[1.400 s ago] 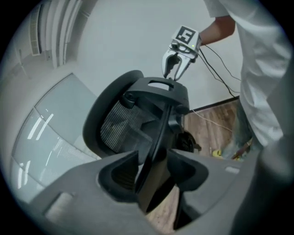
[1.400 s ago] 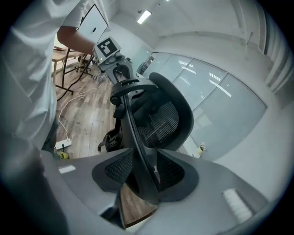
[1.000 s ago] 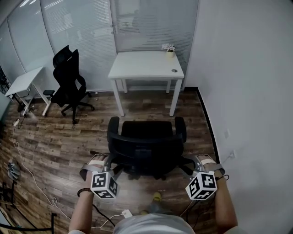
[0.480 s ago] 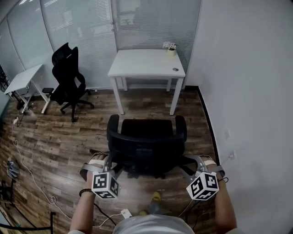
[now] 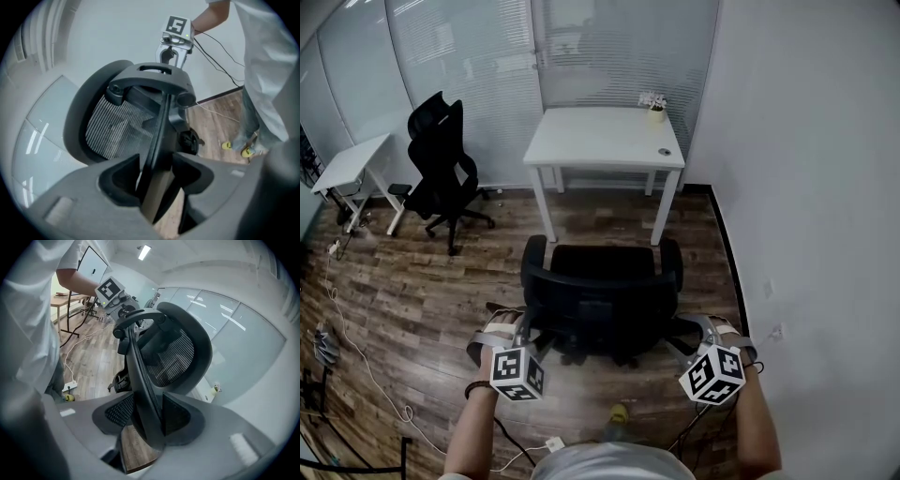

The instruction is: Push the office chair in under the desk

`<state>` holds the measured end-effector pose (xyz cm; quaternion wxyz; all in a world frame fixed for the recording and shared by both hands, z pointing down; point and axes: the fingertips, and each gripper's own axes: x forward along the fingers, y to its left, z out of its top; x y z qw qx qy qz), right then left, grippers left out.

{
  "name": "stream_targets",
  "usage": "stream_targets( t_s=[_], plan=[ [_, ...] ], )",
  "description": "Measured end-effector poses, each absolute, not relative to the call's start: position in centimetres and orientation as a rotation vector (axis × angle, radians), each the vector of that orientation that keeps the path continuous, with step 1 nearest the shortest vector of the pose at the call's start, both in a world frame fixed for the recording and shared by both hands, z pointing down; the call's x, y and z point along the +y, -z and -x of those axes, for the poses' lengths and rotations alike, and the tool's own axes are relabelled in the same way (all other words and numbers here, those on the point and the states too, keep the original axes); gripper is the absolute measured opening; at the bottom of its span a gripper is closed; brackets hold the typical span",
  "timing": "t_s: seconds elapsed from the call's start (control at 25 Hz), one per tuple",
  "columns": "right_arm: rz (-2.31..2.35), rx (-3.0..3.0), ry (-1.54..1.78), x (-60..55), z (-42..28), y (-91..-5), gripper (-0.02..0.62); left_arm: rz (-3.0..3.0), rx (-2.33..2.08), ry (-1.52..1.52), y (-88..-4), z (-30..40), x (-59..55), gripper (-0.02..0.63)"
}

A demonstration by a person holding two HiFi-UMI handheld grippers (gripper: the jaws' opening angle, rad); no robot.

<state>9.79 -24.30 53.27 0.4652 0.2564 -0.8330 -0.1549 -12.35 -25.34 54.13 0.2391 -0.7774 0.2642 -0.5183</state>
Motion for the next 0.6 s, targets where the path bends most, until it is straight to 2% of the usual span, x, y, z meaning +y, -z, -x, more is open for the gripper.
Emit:
stream_targets(
  t_s=[0.6],
  plan=[
    [-0.612,-2.069,0.406,-35.4,-11.4,-53.0,0.193,2.119,0.783,1.410,-53.9,10.7,-35.8,0.225]
  ],
)
